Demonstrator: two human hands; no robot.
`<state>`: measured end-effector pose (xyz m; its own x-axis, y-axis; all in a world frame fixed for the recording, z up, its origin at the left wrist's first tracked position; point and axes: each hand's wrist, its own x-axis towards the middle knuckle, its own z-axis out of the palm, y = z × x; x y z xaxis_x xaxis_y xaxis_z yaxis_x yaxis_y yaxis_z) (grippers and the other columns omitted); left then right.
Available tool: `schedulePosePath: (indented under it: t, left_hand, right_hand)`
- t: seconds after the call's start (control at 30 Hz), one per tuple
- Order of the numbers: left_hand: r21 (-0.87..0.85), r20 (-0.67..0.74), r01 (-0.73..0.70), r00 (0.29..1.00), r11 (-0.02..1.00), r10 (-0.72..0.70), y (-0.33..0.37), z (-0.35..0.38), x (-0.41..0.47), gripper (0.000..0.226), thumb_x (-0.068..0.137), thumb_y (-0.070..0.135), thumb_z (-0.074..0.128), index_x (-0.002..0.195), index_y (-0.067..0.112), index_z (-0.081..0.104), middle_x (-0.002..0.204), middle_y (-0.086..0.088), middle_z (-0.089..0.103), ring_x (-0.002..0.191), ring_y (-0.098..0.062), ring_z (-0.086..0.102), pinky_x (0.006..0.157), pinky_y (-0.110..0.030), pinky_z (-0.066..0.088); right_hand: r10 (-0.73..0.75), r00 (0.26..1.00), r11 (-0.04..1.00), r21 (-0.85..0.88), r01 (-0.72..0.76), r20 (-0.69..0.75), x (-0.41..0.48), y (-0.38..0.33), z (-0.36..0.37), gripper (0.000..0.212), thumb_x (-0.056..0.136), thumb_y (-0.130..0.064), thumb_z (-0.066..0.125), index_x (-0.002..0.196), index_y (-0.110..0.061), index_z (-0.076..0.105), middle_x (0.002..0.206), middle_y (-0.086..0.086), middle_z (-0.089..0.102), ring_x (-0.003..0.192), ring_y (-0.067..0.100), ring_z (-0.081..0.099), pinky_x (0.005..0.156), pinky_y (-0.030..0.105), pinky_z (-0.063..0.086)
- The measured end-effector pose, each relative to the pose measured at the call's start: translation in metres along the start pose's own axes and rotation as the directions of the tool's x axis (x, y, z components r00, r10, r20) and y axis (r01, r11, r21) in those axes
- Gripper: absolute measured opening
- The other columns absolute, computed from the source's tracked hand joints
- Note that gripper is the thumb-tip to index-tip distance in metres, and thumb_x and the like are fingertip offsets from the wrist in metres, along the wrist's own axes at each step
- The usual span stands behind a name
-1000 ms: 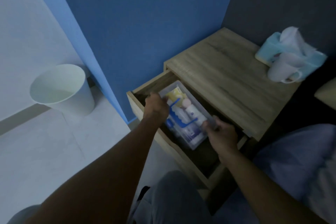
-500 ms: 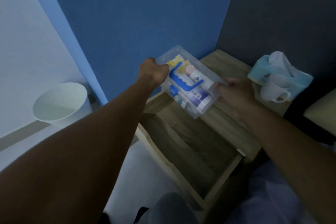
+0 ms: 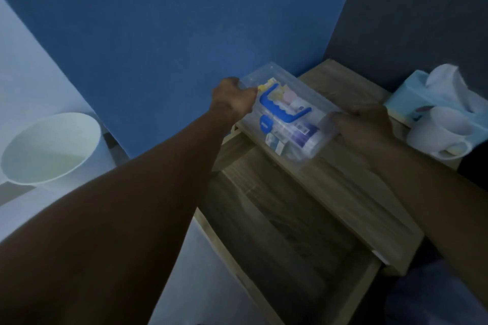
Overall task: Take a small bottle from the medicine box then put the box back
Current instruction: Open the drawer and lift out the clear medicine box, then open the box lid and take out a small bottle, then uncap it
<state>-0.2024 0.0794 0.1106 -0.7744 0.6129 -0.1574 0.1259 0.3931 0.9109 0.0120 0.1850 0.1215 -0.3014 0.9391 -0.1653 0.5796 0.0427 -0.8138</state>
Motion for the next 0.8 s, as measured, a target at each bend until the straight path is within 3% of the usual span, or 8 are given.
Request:
schedulePosePath:
  t: [0.1, 0.13, 0.2, 0.27, 0.4, 0.43, 0.53, 0.8]
  left_hand:
    - [-0.02, -0.022, -0.027, 0.999, 0.999, 0.027, -0.008, 0.006, 0.006, 0.013, 0.087, 0.035, 0.063, 0.09, 0.022, 0.065, 0.084, 0.0, 0.067, 0.083, -0.023, 0.074, 0.086, -0.038, 0.059]
    - [-0.028, -0.02, -0.027, 0.999, 0.999, 0.027, -0.009, 0.007, 0.007, 0.027, 0.088, 0.036, 0.062, 0.103, 0.015, 0.067, 0.087, 0.0, 0.067, 0.085, -0.024, 0.073, 0.087, -0.038, 0.058]
    - [0.008, -0.015, -0.035, 0.999, 0.999, 0.035, -0.01, 0.009, 0.006, 0.05, 0.089, 0.039, 0.06, 0.128, 0.007, 0.058, 0.109, -0.007, 0.068, 0.101, -0.027, 0.069, 0.097, -0.037, 0.053]
    - [0.108, -0.024, -0.081, 0.996, 0.991, 0.084, -0.01, 0.011, 0.001, 0.059, 0.092, 0.04, 0.056, 0.142, 0.009, 0.046, 0.14, -0.01, 0.054, 0.128, -0.027, 0.053, 0.11, -0.029, 0.037]
    - [0.275, 0.019, -0.219, 0.975, 0.936, 0.222, -0.015, 0.019, -0.015, 0.069, 0.098, 0.04, 0.048, 0.155, 0.013, 0.02, 0.164, -0.008, 0.012, 0.15, -0.026, 0.014, 0.119, -0.03, 0.012]
    - [0.288, 0.039, -0.24, 0.97, 0.927, 0.24, -0.017, 0.021, -0.019, 0.068, 0.099, 0.039, 0.045, 0.155, 0.013, 0.017, 0.165, -0.008, 0.007, 0.151, -0.025, 0.012, 0.119, -0.03, 0.011]
    - [0.301, 0.066, -0.251, 0.968, 0.92, 0.243, -0.017, 0.024, -0.022, 0.067, 0.102, 0.039, 0.039, 0.156, 0.012, 0.012, 0.165, -0.007, -0.001, 0.151, -0.024, 0.011, 0.119, -0.029, 0.012]
    - [0.276, 0.124, -0.269, 0.962, 0.923, 0.244, -0.021, 0.017, -0.03, 0.062, 0.103, 0.029, 0.039, 0.157, 0.014, 0.012, 0.165, -0.006, 0.002, 0.151, -0.023, 0.014, 0.117, -0.026, 0.013]
  right_hand:
    - [-0.045, 0.999, 0.998, -0.044, 0.046, 0.008, 0.004, 0.004, 0.002, 0.034, 0.085, -0.023, 0.069, 0.116, -0.009, 0.072, 0.105, 0.008, 0.075, 0.084, 0.016, 0.07, 0.055, 0.018, 0.049]
    - [-0.066, 0.998, 0.996, -0.062, 0.066, 0.005, 0.005, 0.006, 0.002, 0.035, 0.086, -0.025, 0.067, 0.117, -0.01, 0.071, 0.106, 0.006, 0.074, 0.08, 0.012, 0.067, 0.051, 0.016, 0.044]
    - [-0.104, 0.995, 0.989, -0.103, 0.103, -0.004, 0.002, 0.009, 0.003, 0.04, 0.09, -0.03, 0.064, 0.126, -0.013, 0.065, 0.113, 0.002, 0.071, 0.076, 0.003, 0.061, 0.048, 0.01, 0.04]
    - [-0.176, 0.984, 0.975, -0.141, 0.173, -0.01, -0.007, 0.012, 0.009, 0.052, 0.093, -0.035, 0.062, 0.141, -0.017, 0.05, 0.124, -0.003, 0.06, 0.09, 0.006, 0.06, 0.049, 0.005, 0.038]
    - [-0.368, 0.926, 0.892, -0.248, 0.378, 0.088, -0.024, 0.023, 0.021, 0.065, 0.098, -0.045, 0.05, 0.153, -0.018, 0.028, 0.157, 0.009, 0.034, 0.138, 0.024, 0.044, 0.09, 0.017, 0.043]
    - [-0.384, 0.916, 0.868, -0.292, 0.401, 0.115, -0.025, 0.026, 0.022, 0.067, 0.1, -0.049, 0.044, 0.155, -0.017, 0.023, 0.162, 0.01, 0.026, 0.144, 0.026, 0.036, 0.1, 0.022, 0.036]
    - [-0.385, 0.913, 0.816, -0.413, 0.405, 0.136, -0.025, 0.028, 0.023, 0.072, 0.1, -0.055, 0.031, 0.158, -0.015, 0.013, 0.166, 0.012, 0.014, 0.149, 0.027, 0.025, 0.102, 0.025, 0.025]
    - [-0.345, 0.912, 0.782, -0.469, 0.41, 0.221, -0.028, 0.022, 0.018, 0.077, 0.097, -0.059, 0.031, 0.157, -0.015, 0.008, 0.166, 0.013, 0.007, 0.148, 0.031, 0.028, 0.112, 0.047, 0.038]
